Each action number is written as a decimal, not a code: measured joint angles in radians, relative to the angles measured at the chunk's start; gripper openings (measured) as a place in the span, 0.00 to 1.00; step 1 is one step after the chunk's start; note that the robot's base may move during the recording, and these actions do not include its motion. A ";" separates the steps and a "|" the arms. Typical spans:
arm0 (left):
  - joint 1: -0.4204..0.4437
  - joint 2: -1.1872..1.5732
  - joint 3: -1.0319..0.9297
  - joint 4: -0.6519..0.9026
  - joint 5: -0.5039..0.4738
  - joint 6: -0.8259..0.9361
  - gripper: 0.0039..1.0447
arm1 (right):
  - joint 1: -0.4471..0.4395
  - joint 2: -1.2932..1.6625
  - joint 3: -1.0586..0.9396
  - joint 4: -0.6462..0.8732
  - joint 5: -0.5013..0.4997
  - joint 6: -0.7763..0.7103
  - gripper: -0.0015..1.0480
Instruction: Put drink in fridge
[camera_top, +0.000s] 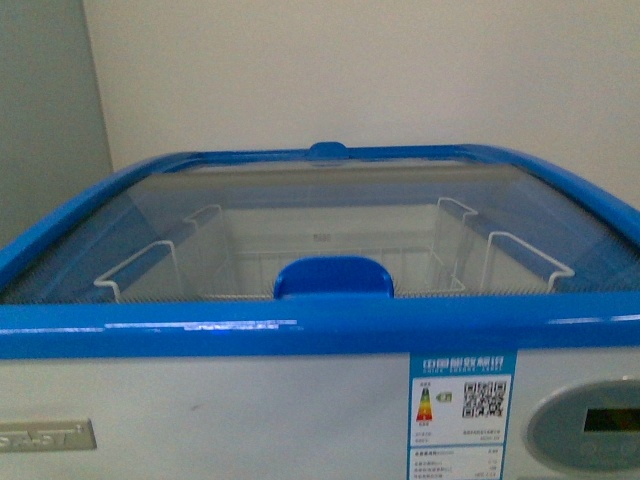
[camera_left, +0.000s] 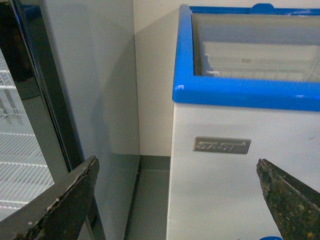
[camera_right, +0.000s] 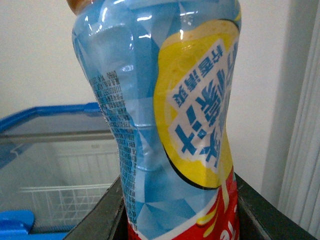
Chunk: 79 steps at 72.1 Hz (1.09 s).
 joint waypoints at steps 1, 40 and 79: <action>0.000 0.000 0.000 0.000 0.000 0.000 0.92 | 0.000 0.000 0.000 0.000 0.000 0.000 0.39; 0.046 0.037 0.023 -0.057 0.163 -0.035 0.92 | 0.000 0.000 0.000 0.002 0.000 0.000 0.39; 0.055 1.217 0.463 0.565 0.732 0.076 0.92 | 0.001 -0.001 0.000 0.002 0.001 0.000 0.39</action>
